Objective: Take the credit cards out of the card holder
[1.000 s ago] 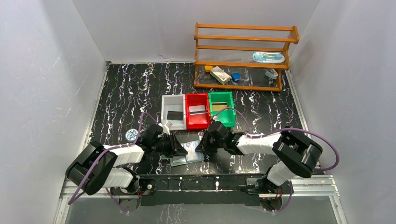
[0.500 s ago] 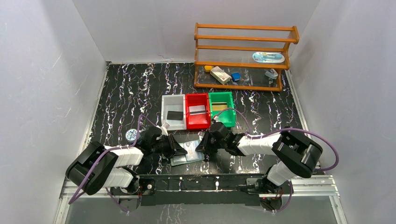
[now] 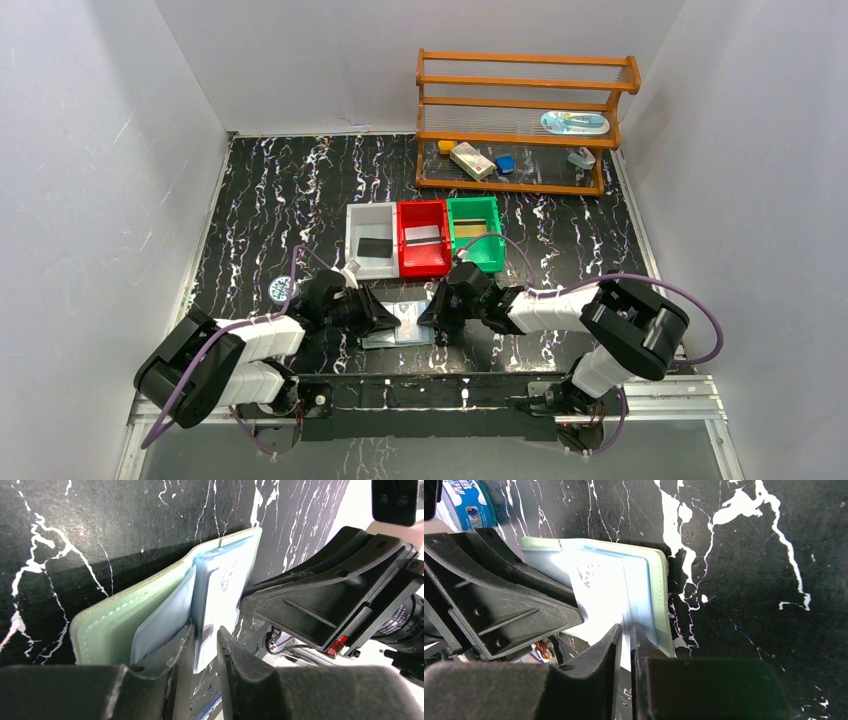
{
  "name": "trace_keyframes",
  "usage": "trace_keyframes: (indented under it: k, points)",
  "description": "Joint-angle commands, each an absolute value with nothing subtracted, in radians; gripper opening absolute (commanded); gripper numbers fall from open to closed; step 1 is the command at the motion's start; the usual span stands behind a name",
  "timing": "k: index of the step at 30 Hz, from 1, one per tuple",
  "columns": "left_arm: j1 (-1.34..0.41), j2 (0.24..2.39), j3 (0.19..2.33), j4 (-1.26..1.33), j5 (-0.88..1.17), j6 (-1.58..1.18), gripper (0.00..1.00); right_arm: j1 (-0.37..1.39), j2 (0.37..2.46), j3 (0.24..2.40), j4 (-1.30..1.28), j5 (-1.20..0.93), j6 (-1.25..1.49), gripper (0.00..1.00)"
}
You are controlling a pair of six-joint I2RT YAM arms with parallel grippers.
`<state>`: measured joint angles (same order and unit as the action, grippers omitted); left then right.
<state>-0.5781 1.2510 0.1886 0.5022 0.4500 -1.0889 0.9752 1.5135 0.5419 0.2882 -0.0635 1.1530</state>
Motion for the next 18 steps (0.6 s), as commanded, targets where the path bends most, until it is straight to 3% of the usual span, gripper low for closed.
trace_keyframes:
  k: [1,9,18]
  points:
    - [-0.588,1.208,0.241,0.466,0.434,-1.072,0.23,0.994,1.548,0.525,0.246,-0.074,1.161,0.2]
    - [-0.589,1.16,0.271,0.342,0.383,-1.019,0.2,0.994,1.565,0.528,0.24,-0.067,1.174,0.2]
    - [-0.588,1.166,0.257,0.379,0.403,-1.017,0.0,0.994,1.58,0.535,0.24,-0.071,1.175,0.2]
